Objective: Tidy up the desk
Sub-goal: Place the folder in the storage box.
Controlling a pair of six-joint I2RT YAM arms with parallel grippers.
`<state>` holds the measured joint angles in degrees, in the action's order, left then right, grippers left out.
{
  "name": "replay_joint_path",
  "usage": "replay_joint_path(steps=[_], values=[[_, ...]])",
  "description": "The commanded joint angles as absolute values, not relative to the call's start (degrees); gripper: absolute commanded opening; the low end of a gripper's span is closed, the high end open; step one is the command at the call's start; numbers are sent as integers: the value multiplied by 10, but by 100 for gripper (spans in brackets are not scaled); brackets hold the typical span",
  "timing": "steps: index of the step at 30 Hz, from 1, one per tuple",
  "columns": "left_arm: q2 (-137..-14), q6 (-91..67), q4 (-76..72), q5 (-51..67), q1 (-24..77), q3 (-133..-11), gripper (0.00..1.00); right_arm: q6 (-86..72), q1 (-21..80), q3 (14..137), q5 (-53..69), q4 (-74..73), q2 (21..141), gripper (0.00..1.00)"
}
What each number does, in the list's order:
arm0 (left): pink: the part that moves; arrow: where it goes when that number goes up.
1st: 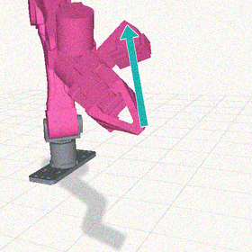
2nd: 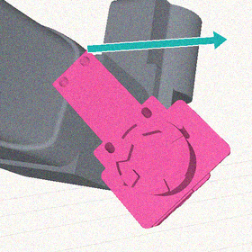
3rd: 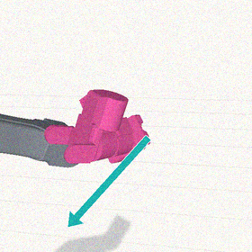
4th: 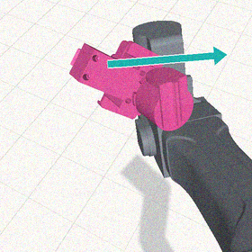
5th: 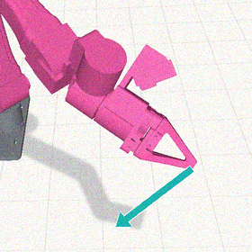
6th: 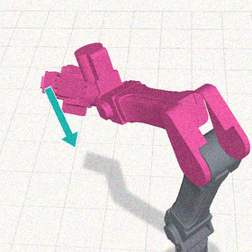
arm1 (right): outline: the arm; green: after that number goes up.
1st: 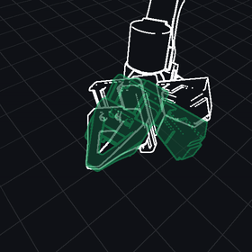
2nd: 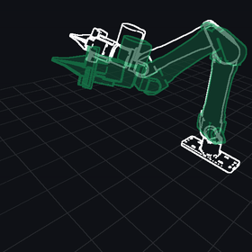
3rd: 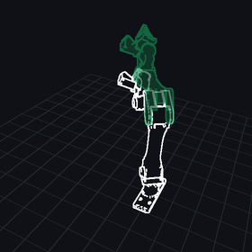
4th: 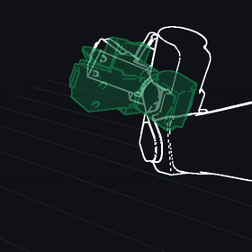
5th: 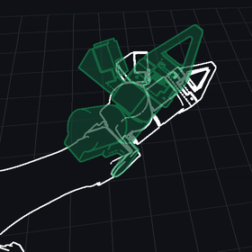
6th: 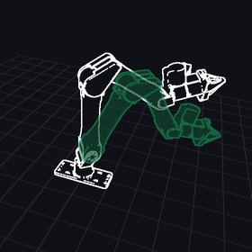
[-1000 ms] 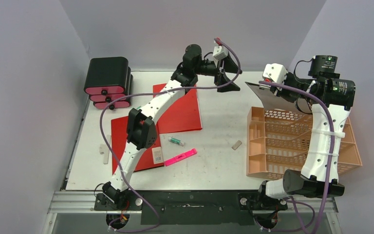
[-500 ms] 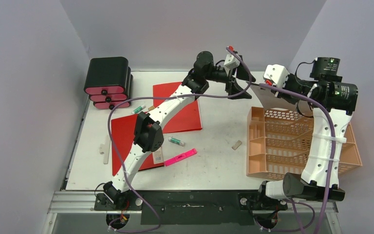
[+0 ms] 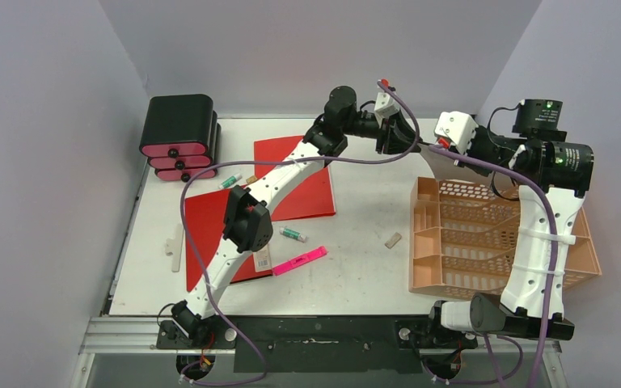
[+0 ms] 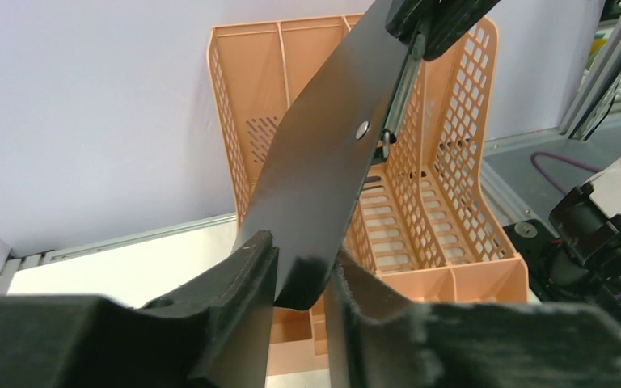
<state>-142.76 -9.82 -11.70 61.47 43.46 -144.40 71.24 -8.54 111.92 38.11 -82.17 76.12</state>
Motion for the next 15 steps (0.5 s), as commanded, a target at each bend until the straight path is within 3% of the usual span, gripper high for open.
replay_joint_path(steps=[1,4,9,11,12,15], values=[[-1438,-99,-135,607,446,-1475,18,707,-83,1121,378,-804,750,5],[-1443,-125,-159,609,453,-1475,0,703,-83,1124,375,-802,750,5],[-1448,-203,-233,617,459,-1468,0,691,-84,1139,373,-799,756,5],[-1448,-217,-247,620,462,-1468,0,672,-83,1139,368,-783,754,13],[-1449,-223,-253,620,464,-1468,0,660,-84,1137,364,-770,752,25],[-1449,-236,-268,615,467,-1472,0,619,-84,1118,353,-720,737,78]])
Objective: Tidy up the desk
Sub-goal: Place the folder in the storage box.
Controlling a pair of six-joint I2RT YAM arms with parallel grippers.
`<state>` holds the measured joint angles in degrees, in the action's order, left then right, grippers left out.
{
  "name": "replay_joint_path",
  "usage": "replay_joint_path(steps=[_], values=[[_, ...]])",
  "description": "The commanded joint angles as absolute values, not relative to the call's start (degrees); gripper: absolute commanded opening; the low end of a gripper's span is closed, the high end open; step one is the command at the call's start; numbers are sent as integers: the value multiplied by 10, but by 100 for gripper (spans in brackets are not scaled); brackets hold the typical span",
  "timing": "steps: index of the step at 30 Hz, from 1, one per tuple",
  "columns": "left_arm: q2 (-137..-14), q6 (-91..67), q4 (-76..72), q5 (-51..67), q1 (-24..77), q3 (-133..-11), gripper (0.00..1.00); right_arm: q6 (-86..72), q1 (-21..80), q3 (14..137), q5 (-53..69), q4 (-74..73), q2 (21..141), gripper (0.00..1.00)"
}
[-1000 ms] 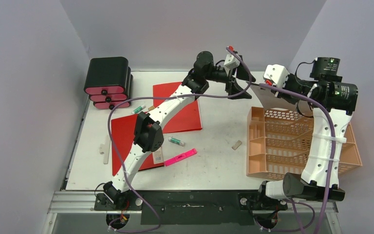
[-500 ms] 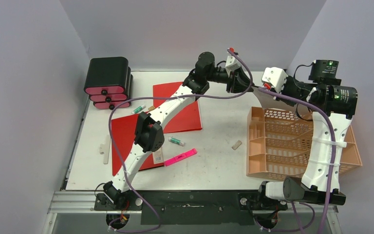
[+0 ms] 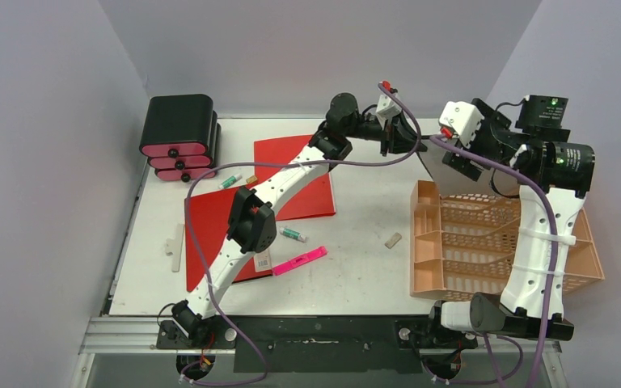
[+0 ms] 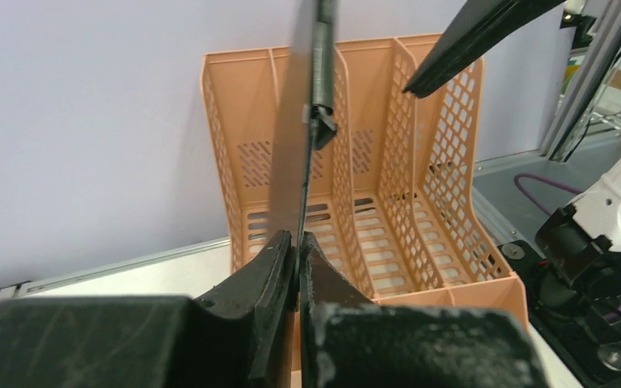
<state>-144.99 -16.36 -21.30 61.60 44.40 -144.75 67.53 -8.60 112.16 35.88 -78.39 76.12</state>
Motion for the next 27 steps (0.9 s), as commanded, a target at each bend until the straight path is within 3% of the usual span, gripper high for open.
replay_joint_path(steps=[1,3,6,12,21,23,26,27], values=[[-1449,-239,-271,611,468,-1475,0,599,-84,1107,350,-689,729,87],[-1448,-240,-271,604,469,-1478,0,568,-84,1085,340,-644,715,95],[-1444,-237,-259,591,473,-1479,0,512,-84,1070,318,-582,702,100],[-1447,-206,-218,559,481,-1481,0,405,-84,1029,294,-463,664,93],[-1474,-145,-171,498,493,-1497,0,355,-84,1025,301,-450,653,90],[-1479,-148,-177,491,494,-1500,15,350,-84,1018,291,-445,650,90],[-1484,-164,-191,486,493,-1500,58,338,-84,1007,272,-433,647,90],[-1484,-166,-192,487,494,-1500,68,335,-84,1004,264,-428,646,90]])
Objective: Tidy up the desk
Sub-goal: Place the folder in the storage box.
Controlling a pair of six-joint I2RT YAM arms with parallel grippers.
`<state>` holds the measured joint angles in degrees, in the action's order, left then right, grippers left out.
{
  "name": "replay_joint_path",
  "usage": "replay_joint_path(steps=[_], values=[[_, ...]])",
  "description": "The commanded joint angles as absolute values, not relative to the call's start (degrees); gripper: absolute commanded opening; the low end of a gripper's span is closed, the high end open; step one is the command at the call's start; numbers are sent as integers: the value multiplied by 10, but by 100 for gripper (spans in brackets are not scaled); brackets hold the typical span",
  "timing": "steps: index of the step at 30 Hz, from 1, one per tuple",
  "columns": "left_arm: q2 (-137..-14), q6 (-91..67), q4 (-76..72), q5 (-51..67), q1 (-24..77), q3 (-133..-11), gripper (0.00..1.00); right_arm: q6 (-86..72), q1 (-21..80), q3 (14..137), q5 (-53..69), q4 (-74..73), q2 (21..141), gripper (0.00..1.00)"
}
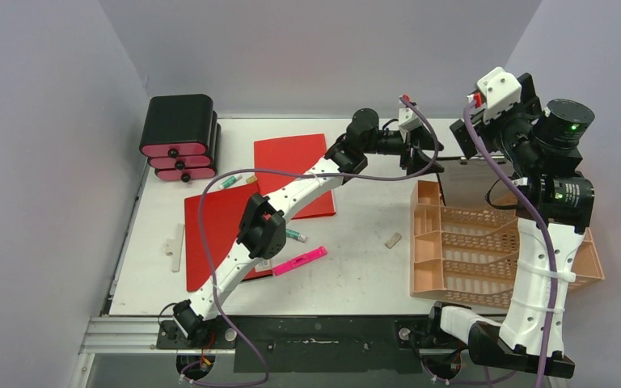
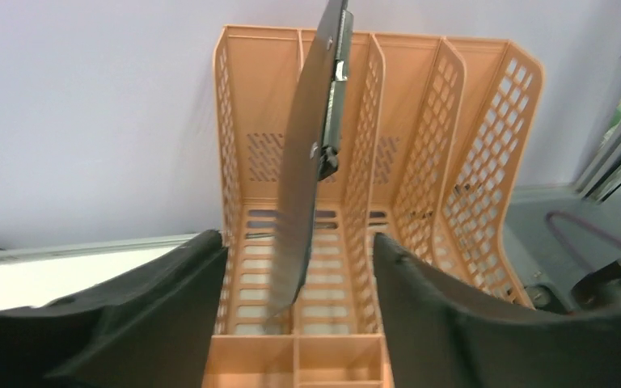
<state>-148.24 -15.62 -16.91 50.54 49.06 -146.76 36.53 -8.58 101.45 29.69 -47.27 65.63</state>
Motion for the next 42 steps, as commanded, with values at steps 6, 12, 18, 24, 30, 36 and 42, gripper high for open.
replay_joint_path(steps=[6,12,18,24,30,36,42], values=[[-1477,-171,-183,481,493,-1502,88,327,-84,993,224,-407,652,90],[-1461,-166,-143,463,486,-1502,96,397,-84,1016,194,-473,678,90],[-1426,-159,-86,457,465,-1483,96,589,-84,1039,222,-649,671,91],[-1362,-134,-15,463,428,-1436,96,648,-83,1024,197,-716,682,92],[-1263,-37,127,444,395,-1362,96,646,-82,911,141,-622,647,90],[-1160,54,228,404,357,-1263,96,651,-82,886,75,-615,664,90],[-1064,82,242,371,309,-1130,96,633,-83,825,-34,-483,661,90]])
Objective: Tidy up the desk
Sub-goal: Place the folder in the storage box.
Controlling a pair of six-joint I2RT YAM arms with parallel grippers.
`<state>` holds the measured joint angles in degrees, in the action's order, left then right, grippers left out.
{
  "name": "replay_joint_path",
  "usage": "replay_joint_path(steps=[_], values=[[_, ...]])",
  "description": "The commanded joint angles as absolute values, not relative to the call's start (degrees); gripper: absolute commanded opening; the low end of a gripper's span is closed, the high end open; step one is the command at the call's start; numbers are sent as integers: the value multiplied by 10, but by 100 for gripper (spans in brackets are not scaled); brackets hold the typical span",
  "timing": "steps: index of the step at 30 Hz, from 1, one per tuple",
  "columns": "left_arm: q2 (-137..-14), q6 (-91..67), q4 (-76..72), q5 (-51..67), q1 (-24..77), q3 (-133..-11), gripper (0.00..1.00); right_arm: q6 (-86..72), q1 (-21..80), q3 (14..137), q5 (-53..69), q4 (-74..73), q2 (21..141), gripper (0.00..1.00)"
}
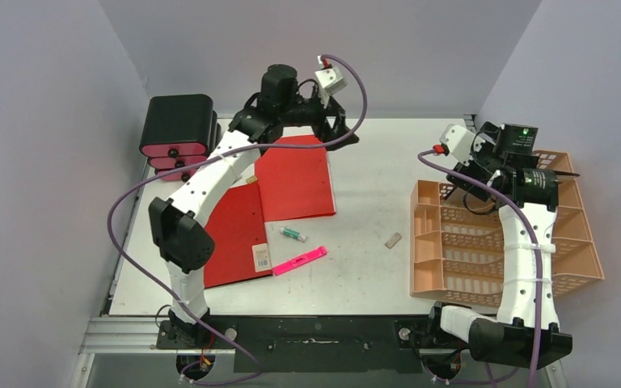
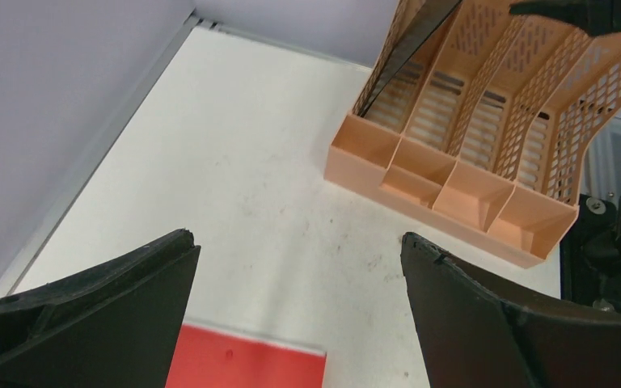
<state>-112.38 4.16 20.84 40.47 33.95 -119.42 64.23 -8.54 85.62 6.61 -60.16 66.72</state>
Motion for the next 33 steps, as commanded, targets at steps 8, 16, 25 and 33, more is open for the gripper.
replay_joint_path(steps=[8,16,25,33], values=[[-971,29,161,378,226,-956,96,587,-85,799,-123,-288,707,90],[-924,-12,81,393,174,-843,96,522,-84,822,-166,-161,771,91],[-916,-30,47,401,153,-805,96,480,-83,836,-209,-104,810,91],[-915,-37,33,399,149,-792,96,453,-81,842,-196,-106,790,91]])
